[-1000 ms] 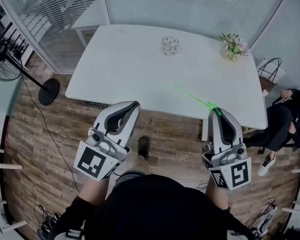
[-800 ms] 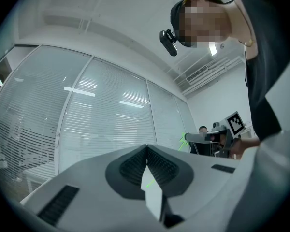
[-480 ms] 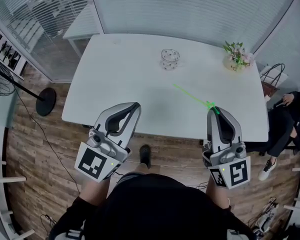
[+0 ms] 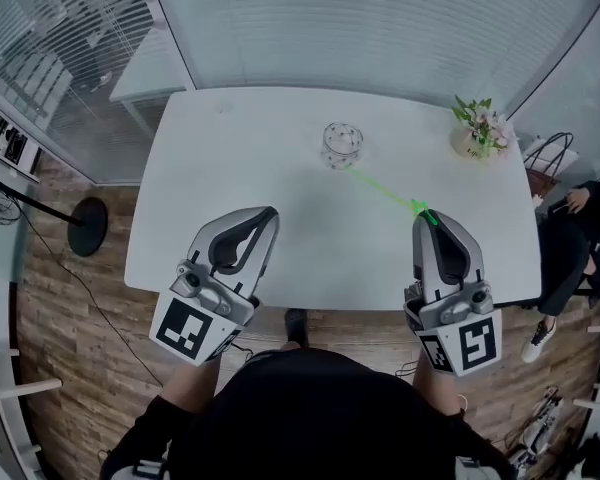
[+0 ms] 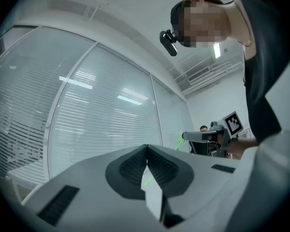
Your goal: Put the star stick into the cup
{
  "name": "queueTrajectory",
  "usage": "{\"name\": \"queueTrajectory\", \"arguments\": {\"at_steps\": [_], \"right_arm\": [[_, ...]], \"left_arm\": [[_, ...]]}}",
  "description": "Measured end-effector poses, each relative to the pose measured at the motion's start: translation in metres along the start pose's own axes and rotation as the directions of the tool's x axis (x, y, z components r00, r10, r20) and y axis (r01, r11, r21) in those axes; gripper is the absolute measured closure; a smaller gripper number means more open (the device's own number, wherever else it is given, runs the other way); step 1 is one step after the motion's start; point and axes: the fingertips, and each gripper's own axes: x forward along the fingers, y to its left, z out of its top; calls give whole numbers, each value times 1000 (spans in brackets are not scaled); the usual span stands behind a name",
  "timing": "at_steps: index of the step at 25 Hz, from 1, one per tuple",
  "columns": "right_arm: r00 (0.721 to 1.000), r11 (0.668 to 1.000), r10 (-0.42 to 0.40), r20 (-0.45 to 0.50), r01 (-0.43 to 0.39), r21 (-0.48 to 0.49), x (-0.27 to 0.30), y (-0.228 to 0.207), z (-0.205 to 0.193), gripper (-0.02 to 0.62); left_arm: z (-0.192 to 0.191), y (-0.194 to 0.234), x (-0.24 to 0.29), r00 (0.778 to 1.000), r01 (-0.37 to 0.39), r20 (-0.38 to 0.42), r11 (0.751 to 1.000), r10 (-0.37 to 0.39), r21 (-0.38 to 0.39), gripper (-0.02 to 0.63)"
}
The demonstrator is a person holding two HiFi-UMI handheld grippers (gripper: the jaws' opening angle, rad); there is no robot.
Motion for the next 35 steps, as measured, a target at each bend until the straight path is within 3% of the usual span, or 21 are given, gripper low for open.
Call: {"name": "queueTrajectory", "arguments": {"at_steps": [8, 14, 24, 35], "right_arm": [[1000, 999, -30, -8, 30, -12, 37, -10, -12, 574], [999, 1000, -26, -27, 25, -11, 45, -16, -18, 574], [998, 999, 42, -42, -42, -13, 56, -31, -26, 574], [996, 997, 78, -43, -80, -24, 59, -39, -32, 574]], "left_arm": [[-11, 37, 23, 999, 29, -16, 1000, -29, -8, 592], [-17, 39, 32, 999, 37, -25, 999, -38, -14, 592], [-18, 38, 43, 999, -38, -25, 999, 38, -11, 592], [-19, 30, 49, 997, -69, -23, 998, 69, -9, 592]]}}
